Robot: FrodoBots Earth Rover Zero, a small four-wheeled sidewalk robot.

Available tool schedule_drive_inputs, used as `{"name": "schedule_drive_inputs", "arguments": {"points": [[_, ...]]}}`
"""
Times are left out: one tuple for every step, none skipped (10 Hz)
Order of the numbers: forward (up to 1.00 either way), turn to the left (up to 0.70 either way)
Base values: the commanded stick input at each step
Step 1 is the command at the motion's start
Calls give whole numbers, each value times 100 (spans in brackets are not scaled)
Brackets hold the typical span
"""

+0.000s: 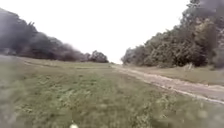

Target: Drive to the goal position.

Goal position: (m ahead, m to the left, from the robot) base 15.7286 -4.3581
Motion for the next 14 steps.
{"name": "schedule_drive_inputs", "arguments": {"points": [[70,0],[70,0],[70,0],[70,0],[70,0],[70,0],[70,0],[70,0],[70,0],[70,0],[70,0],[70,0],[70,0],[70,0]]}}
